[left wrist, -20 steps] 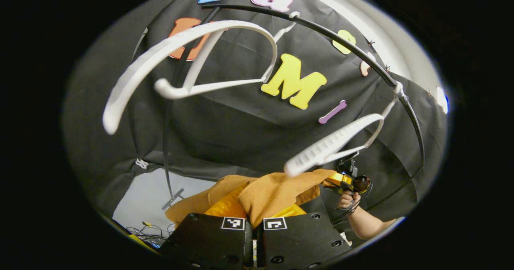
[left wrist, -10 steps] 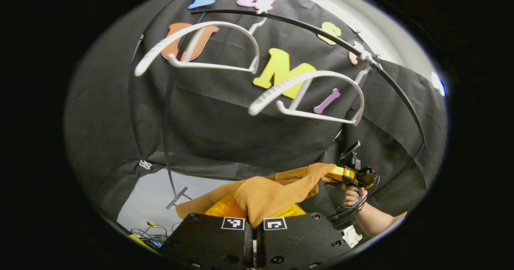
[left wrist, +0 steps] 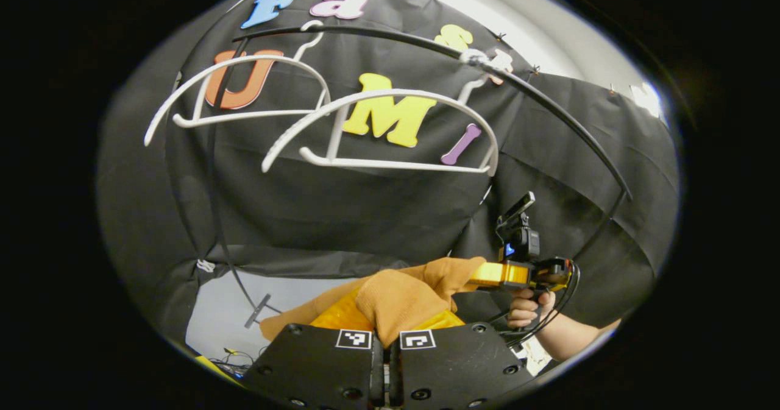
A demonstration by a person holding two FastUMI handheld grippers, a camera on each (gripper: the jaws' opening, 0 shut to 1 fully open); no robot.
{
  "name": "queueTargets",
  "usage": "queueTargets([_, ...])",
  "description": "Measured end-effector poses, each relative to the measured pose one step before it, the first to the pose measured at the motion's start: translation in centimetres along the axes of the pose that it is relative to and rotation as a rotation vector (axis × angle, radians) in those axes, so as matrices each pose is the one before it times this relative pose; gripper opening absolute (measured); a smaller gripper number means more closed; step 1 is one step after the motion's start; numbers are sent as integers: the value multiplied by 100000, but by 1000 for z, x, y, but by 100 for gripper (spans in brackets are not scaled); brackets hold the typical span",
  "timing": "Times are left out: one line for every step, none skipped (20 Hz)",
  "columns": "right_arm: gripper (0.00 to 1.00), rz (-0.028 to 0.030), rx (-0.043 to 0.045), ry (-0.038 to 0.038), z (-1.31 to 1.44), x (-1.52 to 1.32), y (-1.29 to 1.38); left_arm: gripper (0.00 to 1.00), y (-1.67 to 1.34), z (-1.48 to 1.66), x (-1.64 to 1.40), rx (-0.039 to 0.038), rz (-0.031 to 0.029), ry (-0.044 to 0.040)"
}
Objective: Grasp the clothes on the hanger with both hands and then place them into the laundry hamper below.
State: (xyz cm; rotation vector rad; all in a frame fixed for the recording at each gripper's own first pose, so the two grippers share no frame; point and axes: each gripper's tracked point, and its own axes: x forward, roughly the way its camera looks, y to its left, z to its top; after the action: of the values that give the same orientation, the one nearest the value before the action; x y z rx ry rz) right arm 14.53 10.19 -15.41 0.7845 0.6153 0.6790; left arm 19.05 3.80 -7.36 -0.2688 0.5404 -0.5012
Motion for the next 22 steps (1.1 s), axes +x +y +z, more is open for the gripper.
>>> queueTargets([13, 2260, -995, 541, -691, -91, 1341, 3, -783, 131, -311, 1262, -976, -609])
queueTargets([12, 1547, -1215, 103, -541, 23, 1294, 3, -807, 46, -392, 1407, -620, -1056])
queueTargets([12, 1342, -1313, 430, -284, 86, 937, 3, -521, 343, -270, 1520, -259, -442])
queueTargets([12, 1060, -644, 286, -562, 94, 891, 3, -291, 493, -168, 1757, 199, -1151])
queueTargets([12, 1753, 16, 21, -422, 96, 871, 3, -214, 443, 40, 1119, 391, -998])
queueTargets([12, 1620, 117, -21, -603, -269, 833, 3, -374, 24, -286, 665, -401, -1012])
queueTargets([12, 1303, -497, -513, -390, -99, 536, 3, -267, 27, -131, 946, -215, -951])
queueTargets([12, -408, -640, 178, 96, 317, -16, 3, 66, -212, -39, 1583, 750, -1072])
queueTargets([12, -1460, 197, -831, -74, 219, -663, 3, 410, -313, 389, 1925, 1781, -489])
queueTargets([12, -2416, 798, -194, -307, 142, -1114, 3, 489, -728, 466, 855, 1628, 459])
queueTargets([11, -2292, 1967, 193, -480, 208, -1291, 3, 483, -1214, 545, 30, 1205, 1621])
queueTargets([12, -2752, 1656, 1040, -1177, 363, -1404, 3, 569, -1481, 530, -596, 818, 2056])
queueTargets([12, -3889, 1421, 1142, -715, 537, -1798, 3, 768, -1630, 764, -910, 1776, 2892])
queueTargets([12, -4061, 1317, 1552, -784, 645, -1890, 3, 585, -1439, 892, -776, 1466, 2538])
queueTargets([7, -4043, 1932, 1381, -561, 802, -1785, 3, 519, -1674, 1014, -1012, 1471, 3376])
queueTargets([12, -4272, 2128, 1438, -449, 908, -1704, 3, 521, -1581, 1081, -967, 1356, 3403])
queueTargets([12, -4012, 2654, 1122, -500, 888, -1731, 3, 659, -1468, 1104, -1161, 1624, 2552])
queueTargets([12, -3739, 2657, 912, -424, 510, -1855, 4, 759, -1561, 1057, -1391, 1269, 3197])
queueTargets([8, -3581, 3017, 194, -270, 773, -1626, 4, 485, -1261, 960, -1379, 834, 2388])
queueTargets([12, -3752, 2657, 549, -351, 351, -1708, 3, 617, -1238, 835, -1373, 1799, 2467])
queueTargets([12, -5165, 3038, -836, -100, 615, -1786, 4, 494, -1265, 1089, -1657, 1378, 2676])
queueTargets([12, -5317, 1652, -131, 54, 683, -1570, 4, 638, -1510, 1261, -1618, 1173, 4096])
